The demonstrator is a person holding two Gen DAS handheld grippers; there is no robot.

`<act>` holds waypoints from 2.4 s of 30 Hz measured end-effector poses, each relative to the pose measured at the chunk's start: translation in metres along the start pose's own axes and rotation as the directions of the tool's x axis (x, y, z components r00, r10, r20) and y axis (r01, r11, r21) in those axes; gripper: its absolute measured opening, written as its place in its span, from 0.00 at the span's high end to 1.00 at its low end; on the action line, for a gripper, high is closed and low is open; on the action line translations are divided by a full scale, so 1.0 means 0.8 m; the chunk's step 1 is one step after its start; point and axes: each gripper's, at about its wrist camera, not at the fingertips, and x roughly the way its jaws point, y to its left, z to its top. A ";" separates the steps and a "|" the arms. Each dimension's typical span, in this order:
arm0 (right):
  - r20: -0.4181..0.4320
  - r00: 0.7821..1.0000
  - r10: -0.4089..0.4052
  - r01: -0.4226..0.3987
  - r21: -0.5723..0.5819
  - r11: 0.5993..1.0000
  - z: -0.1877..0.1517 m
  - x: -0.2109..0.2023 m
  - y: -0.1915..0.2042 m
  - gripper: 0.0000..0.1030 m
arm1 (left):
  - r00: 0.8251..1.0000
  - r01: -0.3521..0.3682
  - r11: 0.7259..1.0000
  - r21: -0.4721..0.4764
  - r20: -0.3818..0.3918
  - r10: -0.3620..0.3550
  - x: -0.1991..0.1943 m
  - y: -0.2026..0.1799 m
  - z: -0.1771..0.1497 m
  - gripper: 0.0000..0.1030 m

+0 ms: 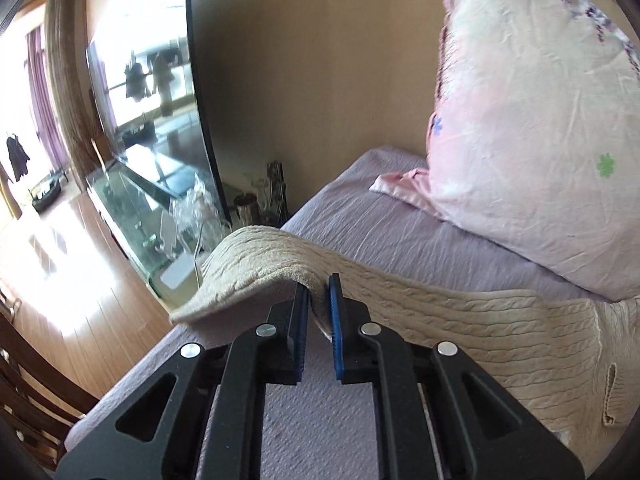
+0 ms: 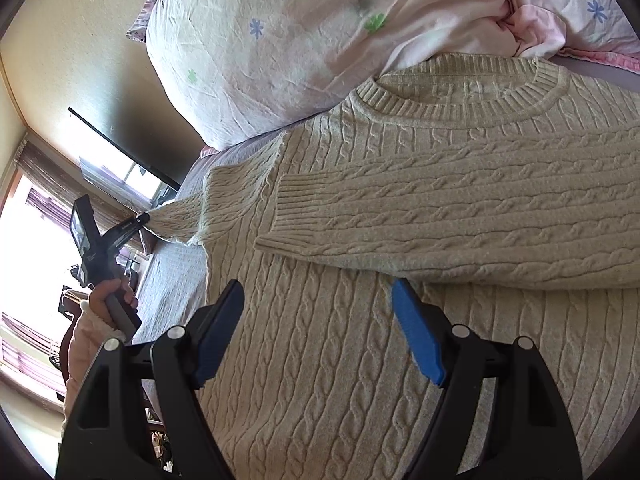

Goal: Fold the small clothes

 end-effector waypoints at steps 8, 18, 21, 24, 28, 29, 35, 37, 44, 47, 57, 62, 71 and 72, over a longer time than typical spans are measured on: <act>0.022 1.000 0.017 -0.017 0.011 1.000 -0.005 -0.022 -0.012 0.26 | 0.993 0.018 0.992 0.122 0.114 -0.032 -0.056 -0.058 0.007 0.91; 0.070 0.997 0.020 -0.023 0.050 0.998 -0.016 -0.061 -0.045 0.26 | 0.974 0.093 0.962 0.257 0.179 -0.142 -0.121 -0.157 -0.005 0.91; 0.088 0.996 0.016 -0.022 0.070 0.997 -0.017 -0.073 -0.058 0.26 | 0.967 0.118 0.948 0.296 0.184 -0.177 -0.140 -0.189 -0.015 0.91; 0.112 0.994 0.013 -0.023 0.091 0.996 -0.021 -0.087 -0.073 0.26 | 0.958 0.158 0.929 0.335 0.177 -0.227 -0.163 -0.227 -0.028 0.91; 0.147 0.989 -0.001 -0.018 0.128 0.992 -0.025 -0.107 -0.095 0.26 | 0.921 0.277 0.868 0.412 0.143 -0.361 -0.205 -0.300 -0.063 0.91; 0.157 0.988 -0.009 -0.014 0.142 0.990 -0.026 -0.112 -0.101 0.26 | 0.912 0.303 0.851 0.429 0.130 -0.390 -0.213 -0.314 -0.072 0.91; 0.195 0.978 -0.079 0.036 0.217 0.975 -0.035 -0.143 -0.135 0.26 | 0.853 0.481 0.668 0.568 -0.128 -0.506 -0.229 -0.438 -0.171 0.90; 0.205 0.974 -0.098 0.052 0.219 0.974 -0.036 -0.151 -0.137 0.26 | 0.830 0.527 0.646 0.552 -0.173 -0.530 -0.232 -0.439 -0.187 0.89; 0.215 0.973 -0.084 0.067 0.085 0.994 -0.013 -0.145 -0.089 0.29 | 0.811 0.539 0.713 0.448 -0.049 -0.583 -0.258 -0.324 -0.165 0.21; 0.182 0.980 -0.085 0.093 -0.035 0.995 0.003 -0.110 -0.044 0.41 | 0.858 0.464 0.759 0.457 -0.021 -0.513 -0.259 -0.271 -0.174 0.21; 0.080 0.966 -0.245 0.252 -0.489 0.835 -0.021 0.030 0.088 0.51 | 0.851 0.513 0.750 0.418 -0.139 -0.506 -0.247 -0.191 -0.237 0.21; 0.127 0.905 -0.406 0.407 -0.536 0.740 -0.033 0.060 0.087 0.82 | 0.851 0.518 0.723 0.458 -0.188 -0.490 -0.243 -0.194 -0.267 0.21; 0.381 0.868 -0.318 0.374 -0.081 0.924 0.043 -0.113 -0.010 0.91 | 0.837 0.546 0.710 0.444 -0.241 -0.492 -0.235 -0.190 -0.287 0.21; 0.405 0.849 -0.339 0.349 0.051 0.936 0.053 -0.143 -0.048 0.91 | 0.837 0.545 0.709 0.446 -0.241 -0.491 -0.236 -0.190 -0.287 0.21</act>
